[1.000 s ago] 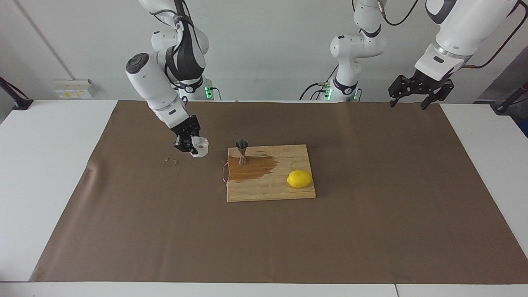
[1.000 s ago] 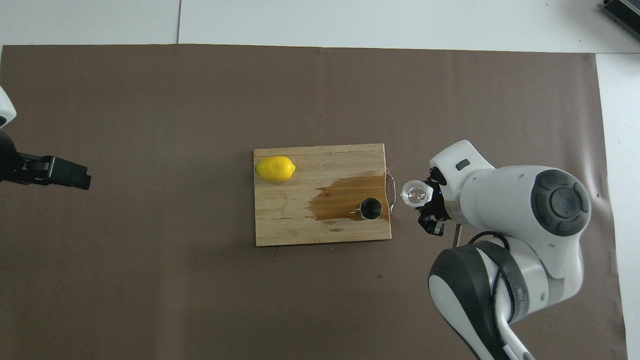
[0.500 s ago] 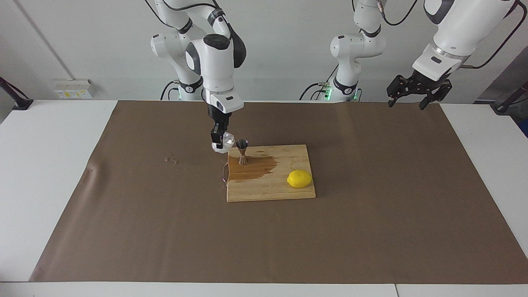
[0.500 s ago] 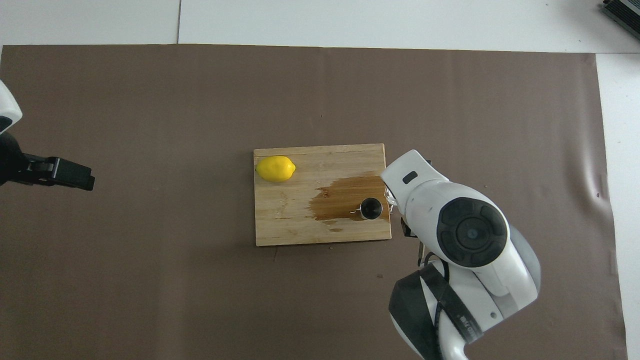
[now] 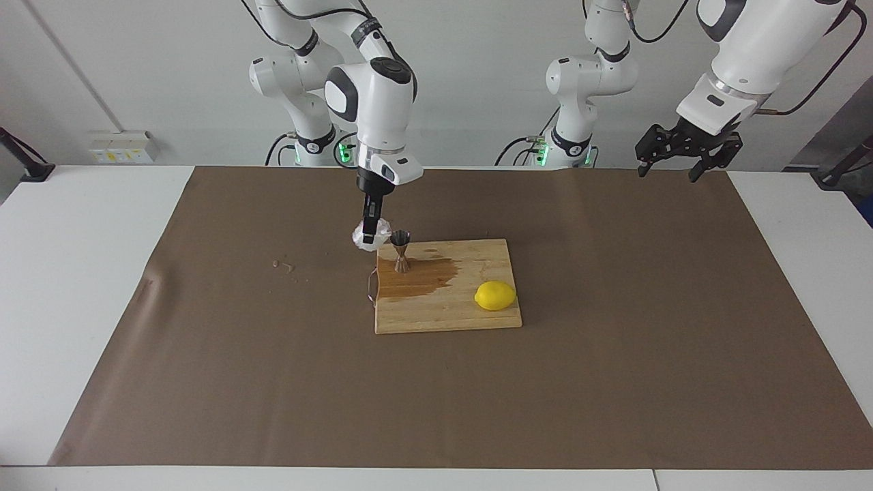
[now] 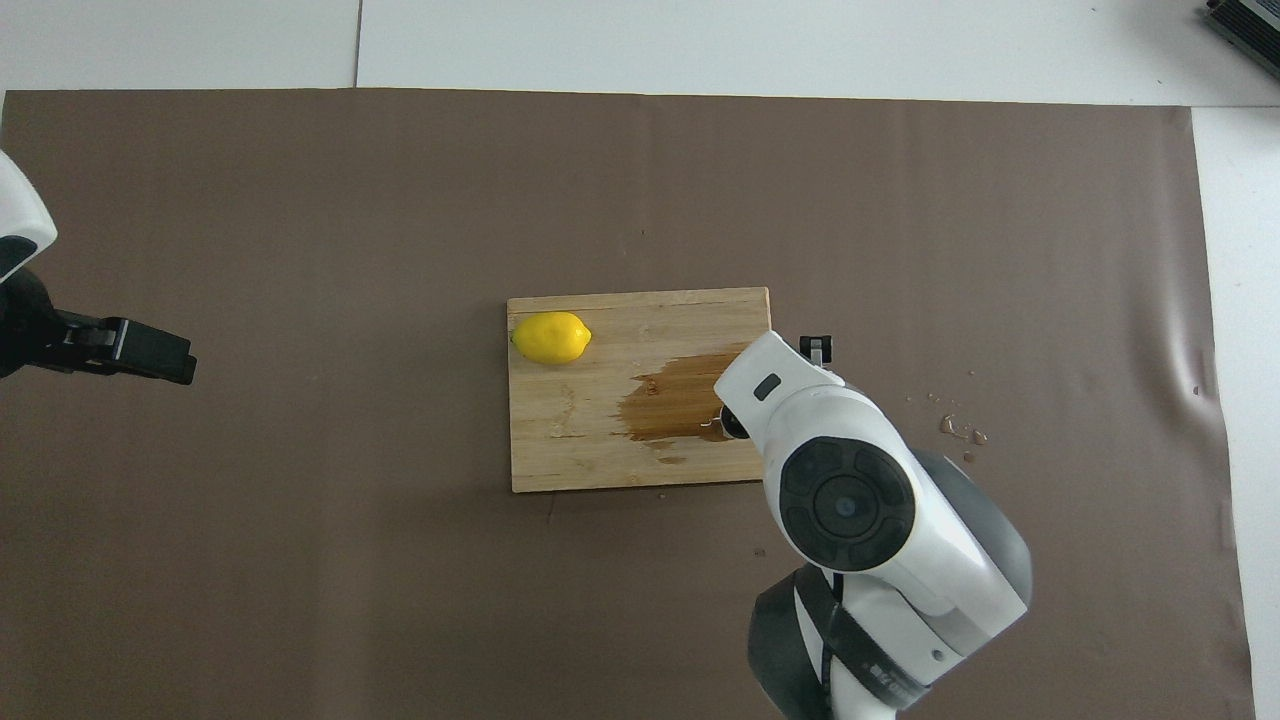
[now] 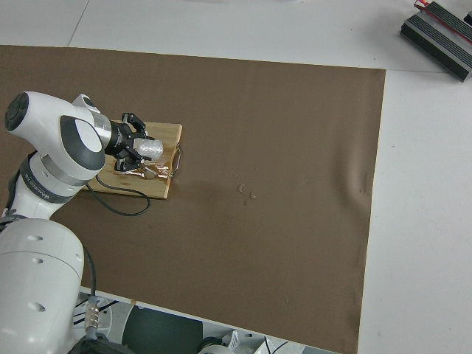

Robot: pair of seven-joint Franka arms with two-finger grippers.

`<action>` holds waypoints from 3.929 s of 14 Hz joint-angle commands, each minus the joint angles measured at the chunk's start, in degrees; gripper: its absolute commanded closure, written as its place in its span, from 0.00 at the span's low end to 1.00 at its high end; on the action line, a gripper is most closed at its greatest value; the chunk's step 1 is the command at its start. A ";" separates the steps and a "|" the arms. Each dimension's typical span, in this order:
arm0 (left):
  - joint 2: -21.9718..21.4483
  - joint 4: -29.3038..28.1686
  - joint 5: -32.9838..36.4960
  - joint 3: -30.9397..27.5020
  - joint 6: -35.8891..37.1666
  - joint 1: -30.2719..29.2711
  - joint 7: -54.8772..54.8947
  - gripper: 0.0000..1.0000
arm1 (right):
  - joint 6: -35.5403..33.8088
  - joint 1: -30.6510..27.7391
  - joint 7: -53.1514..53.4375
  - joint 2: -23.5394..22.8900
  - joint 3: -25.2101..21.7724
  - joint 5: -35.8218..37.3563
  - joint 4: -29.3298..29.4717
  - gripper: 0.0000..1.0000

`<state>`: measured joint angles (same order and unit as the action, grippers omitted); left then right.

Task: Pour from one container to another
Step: 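Carry the white cup with the right gripper above the jigger, then tilt the white cup with the right gripper over the jigger, then carry the white cup back and lower it onto the table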

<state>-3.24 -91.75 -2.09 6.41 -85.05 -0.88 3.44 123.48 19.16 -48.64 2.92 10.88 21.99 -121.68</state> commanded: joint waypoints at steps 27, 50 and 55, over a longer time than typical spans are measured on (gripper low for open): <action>-1.07 -0.97 1.04 -1.31 0.42 0.88 -0.63 0.00 | -3.95 7.91 12.52 -1.07 0.01 19.40 -0.75 1.00; -1.07 -0.97 1.04 -1.31 0.42 0.88 -0.63 0.00 | -2.98 2.74 6.20 -1.16 -0.07 3.26 2.15 1.00; -1.07 -0.97 1.04 -1.31 0.42 0.88 -0.54 0.00 | -2.63 -2.01 -2.40 -1.77 -0.16 -4.58 2.15 1.00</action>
<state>-3.24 -91.75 -2.09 5.81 -85.03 -0.88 3.44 120.25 19.44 -46.70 1.62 10.43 20.85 -119.77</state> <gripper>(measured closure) 0.000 0.511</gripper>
